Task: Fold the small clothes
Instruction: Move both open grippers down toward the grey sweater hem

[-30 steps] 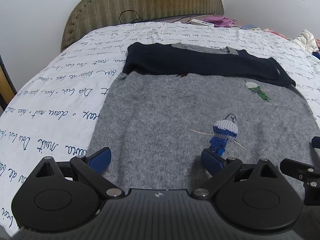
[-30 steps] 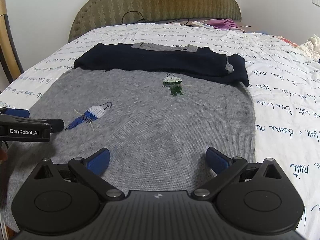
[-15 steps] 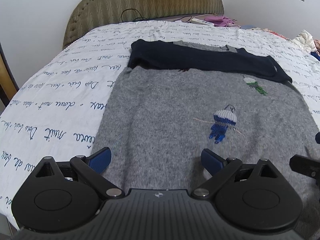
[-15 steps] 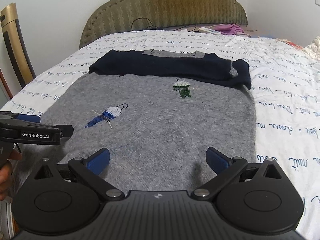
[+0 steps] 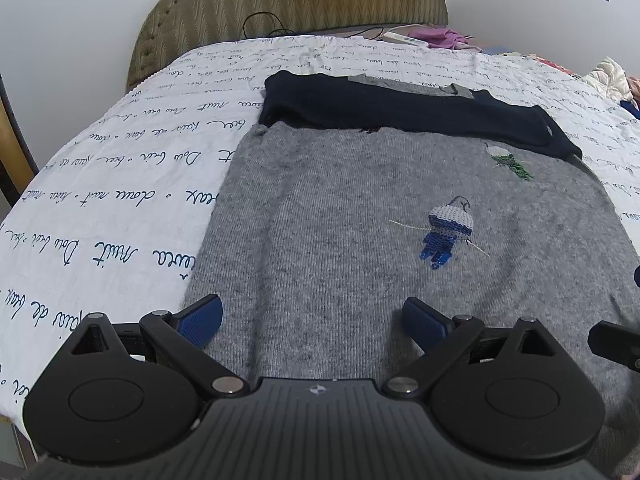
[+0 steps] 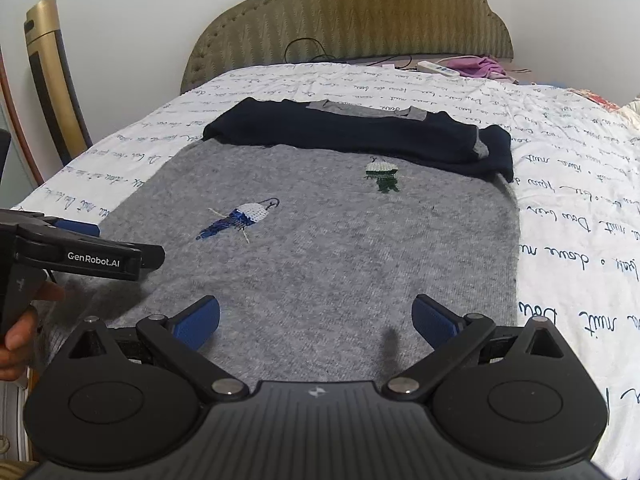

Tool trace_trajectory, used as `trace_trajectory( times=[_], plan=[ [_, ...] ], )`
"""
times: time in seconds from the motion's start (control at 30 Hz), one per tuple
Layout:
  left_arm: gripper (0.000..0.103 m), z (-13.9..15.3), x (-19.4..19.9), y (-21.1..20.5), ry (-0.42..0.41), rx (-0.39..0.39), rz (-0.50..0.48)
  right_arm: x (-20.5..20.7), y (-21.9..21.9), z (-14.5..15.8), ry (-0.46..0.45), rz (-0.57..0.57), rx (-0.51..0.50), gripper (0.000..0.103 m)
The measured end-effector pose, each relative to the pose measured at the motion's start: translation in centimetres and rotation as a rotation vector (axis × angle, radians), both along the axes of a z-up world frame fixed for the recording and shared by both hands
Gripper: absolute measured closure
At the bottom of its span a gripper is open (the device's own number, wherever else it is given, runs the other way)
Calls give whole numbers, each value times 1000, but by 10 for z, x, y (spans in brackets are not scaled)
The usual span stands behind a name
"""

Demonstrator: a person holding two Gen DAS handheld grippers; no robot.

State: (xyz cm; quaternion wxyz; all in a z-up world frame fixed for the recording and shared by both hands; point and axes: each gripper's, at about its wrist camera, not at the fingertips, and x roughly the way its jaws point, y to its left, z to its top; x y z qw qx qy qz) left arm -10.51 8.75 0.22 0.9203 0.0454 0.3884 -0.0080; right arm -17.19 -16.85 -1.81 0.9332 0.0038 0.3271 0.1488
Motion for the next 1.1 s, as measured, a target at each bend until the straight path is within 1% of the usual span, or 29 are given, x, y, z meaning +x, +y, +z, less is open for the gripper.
trace_trajectory(
  times=[0.33,0.5,0.77,0.9,1.1],
  plan=[
    [5,1,-9,4,7,3,-13,-8,2,2,-3,23,-14,0],
    [5,1,-11,10,14,-10,0,-11,-2,3,-4,20,-6,0],
    [5,3,-17,16,14,-20,-12,-15,-5,1,-2,20,19,0],
    [6,7,-26,23,-5,-26,-43,-17,-13,4,-7,8,39,0],
    [6,9,-37,35,-35,12,-65,-21,-22,1,9,16,73,0]
  ],
)
